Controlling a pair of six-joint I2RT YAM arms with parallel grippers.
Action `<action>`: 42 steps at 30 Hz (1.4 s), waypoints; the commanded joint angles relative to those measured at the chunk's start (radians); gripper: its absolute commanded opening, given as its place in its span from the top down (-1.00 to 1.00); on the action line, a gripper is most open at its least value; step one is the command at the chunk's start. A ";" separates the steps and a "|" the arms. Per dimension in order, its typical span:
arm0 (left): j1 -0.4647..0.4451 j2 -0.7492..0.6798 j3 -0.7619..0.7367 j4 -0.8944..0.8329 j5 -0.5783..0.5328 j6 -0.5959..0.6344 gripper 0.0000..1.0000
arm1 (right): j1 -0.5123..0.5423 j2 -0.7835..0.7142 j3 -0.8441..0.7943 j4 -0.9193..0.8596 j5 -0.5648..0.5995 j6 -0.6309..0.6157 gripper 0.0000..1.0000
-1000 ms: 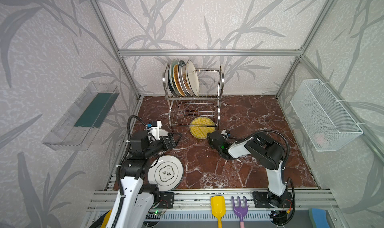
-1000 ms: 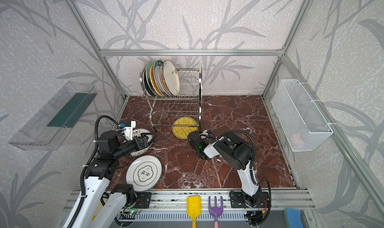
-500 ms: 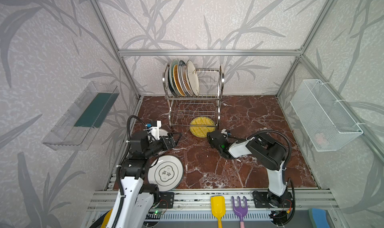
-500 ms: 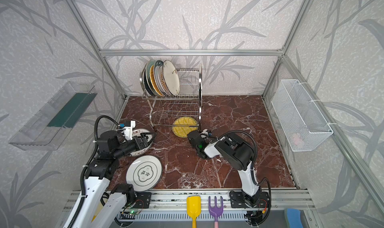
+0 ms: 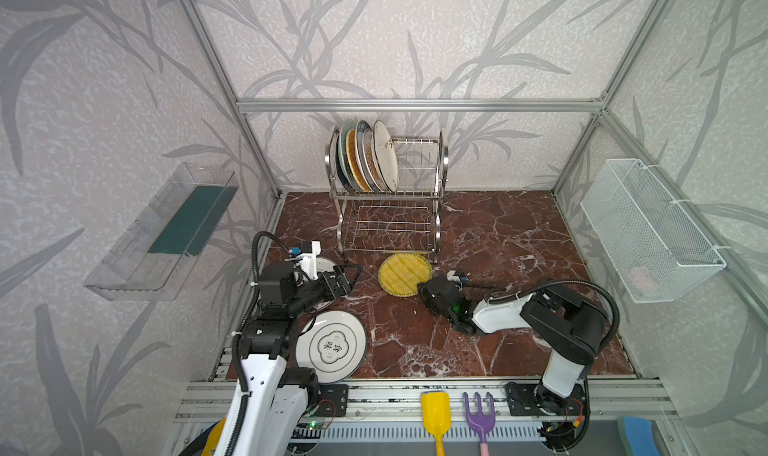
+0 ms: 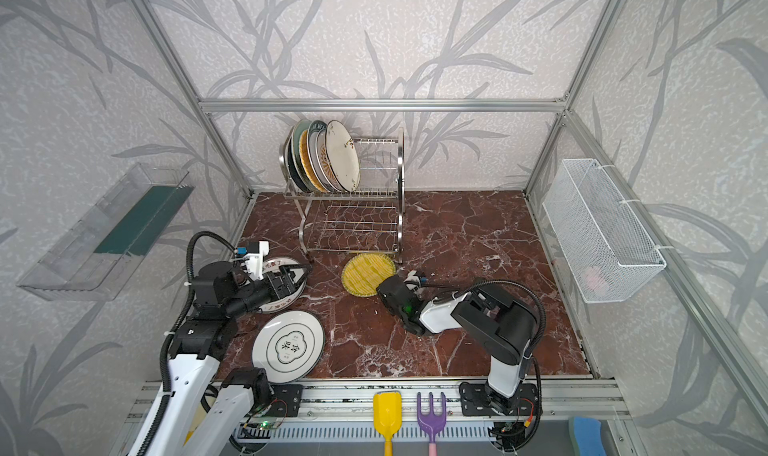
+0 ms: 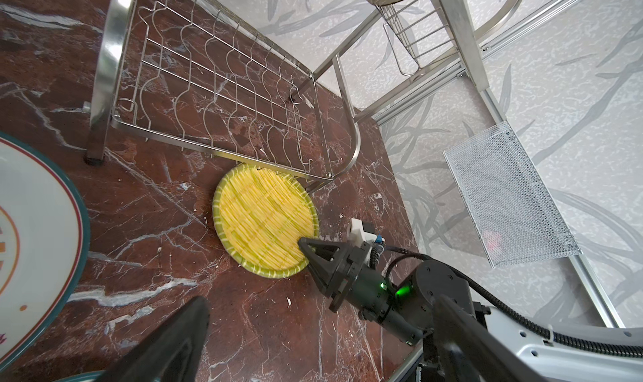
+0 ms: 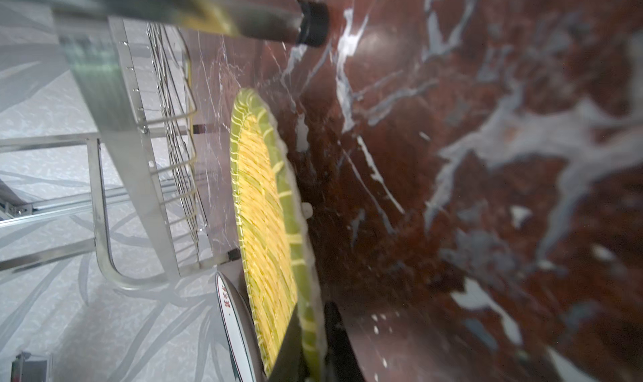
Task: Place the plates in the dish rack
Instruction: 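Drag the woven plate out from under the rack toward the table front, then grasp the upright woven plate's rim with the left gripper while right holds it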
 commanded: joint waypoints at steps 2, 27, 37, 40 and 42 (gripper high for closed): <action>0.010 -0.010 -0.014 0.020 0.009 -0.004 -0.98 | 0.017 -0.104 -0.092 -0.082 -0.049 -0.052 1.00; -0.042 -0.008 -0.244 0.456 -0.027 -0.408 -0.87 | -0.226 -1.015 -0.090 -0.858 -0.145 -0.369 1.00; -0.660 0.179 -0.242 0.649 -0.612 -0.552 -0.88 | -0.382 -0.987 -0.107 -0.698 -0.261 -0.373 1.00; -0.818 0.334 -0.186 0.734 -0.717 -0.577 -0.94 | -0.386 -0.971 -0.106 -0.670 -0.249 -0.366 1.00; -0.889 0.440 -0.133 0.777 -0.745 -0.604 -0.98 | -0.391 -0.962 -0.106 -0.658 -0.249 -0.359 1.00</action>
